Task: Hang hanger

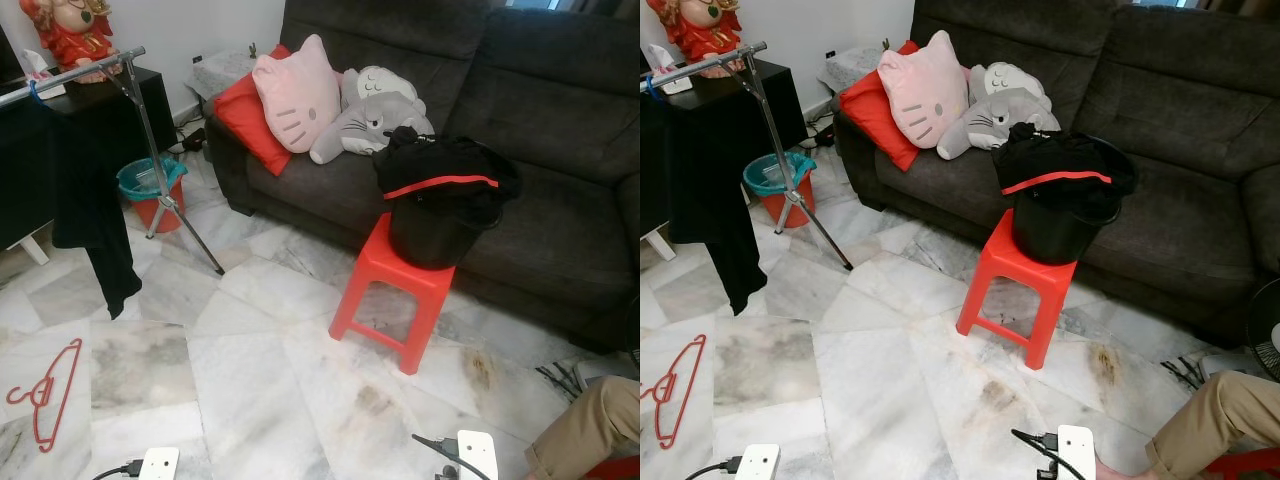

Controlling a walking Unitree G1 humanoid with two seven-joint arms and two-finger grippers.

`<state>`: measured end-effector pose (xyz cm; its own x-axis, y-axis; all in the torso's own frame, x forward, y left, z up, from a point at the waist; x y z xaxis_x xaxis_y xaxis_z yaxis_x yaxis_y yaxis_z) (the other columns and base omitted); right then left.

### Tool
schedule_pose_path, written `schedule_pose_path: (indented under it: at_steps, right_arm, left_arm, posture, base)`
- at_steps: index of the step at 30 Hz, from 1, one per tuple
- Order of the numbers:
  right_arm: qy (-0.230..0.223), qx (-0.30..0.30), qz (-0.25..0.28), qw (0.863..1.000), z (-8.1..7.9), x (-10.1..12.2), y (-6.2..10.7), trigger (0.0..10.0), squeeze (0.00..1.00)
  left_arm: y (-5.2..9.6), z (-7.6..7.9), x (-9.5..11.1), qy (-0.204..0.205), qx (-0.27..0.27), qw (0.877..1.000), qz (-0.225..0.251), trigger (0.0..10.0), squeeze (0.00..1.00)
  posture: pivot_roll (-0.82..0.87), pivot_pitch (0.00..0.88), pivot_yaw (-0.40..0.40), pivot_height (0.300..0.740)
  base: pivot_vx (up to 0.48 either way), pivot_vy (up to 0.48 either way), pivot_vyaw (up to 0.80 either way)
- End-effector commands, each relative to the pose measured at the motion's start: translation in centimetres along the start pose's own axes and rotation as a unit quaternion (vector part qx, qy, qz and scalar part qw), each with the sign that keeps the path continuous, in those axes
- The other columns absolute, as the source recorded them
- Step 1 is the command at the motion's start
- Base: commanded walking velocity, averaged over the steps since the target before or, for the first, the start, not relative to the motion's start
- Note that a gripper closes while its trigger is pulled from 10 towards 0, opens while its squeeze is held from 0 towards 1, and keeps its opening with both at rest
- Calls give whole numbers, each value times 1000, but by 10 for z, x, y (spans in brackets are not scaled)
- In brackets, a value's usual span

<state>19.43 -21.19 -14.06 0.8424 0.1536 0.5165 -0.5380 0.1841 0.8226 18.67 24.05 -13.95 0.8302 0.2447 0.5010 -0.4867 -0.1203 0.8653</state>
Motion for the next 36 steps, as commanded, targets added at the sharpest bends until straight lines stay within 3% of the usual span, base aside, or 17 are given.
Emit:
schedule_pose_path:
  at_steps: [1,6,25,36]
  right_arm:
    - [-6,-2,-1,1000,1,-1,0,10000,0]
    - [-9,-1,0,1000,1,0,0,10000,0]
    - [-10,-4,1,1000,1,0,0,10000,0]
    - [-14,-2,4,1000,0,0,0,10000,0]
  left_arm:
    - [0,-1,-5,-2,0,1000,-8,10000,0]
    - [0,-1,-5,-2,0,1000,-8,10000,0]
    - [0,-1,-5,-1,-1,1000,-9,10000,0]
    - [0,-1,-5,-2,-1,1000,-9,10000,0]
  posture:
    - [-108,0,-34,740]
    - [-108,0,-34,740]
    - [-109,0,-33,740]
    - [-105,0,-32,740]
  base:
    - [0,0,-619]
    - [0,0,-721]
    - [0,0,0]
    - [0,0,-751]
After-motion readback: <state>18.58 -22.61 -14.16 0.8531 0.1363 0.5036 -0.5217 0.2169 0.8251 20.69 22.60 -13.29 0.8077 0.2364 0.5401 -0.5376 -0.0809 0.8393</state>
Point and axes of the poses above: a point about 5 cm out from each wrist's last joint towards the gripper, its own y axis pointing back from the gripper into the wrist, its own x axis along the axis of the wrist's last joint, z = x × y, the point moved 6 cm from there along -y, pointing out of the wrist towards the gripper, and after that the axes turned 14 degrees about y, right-handed, at the moved point
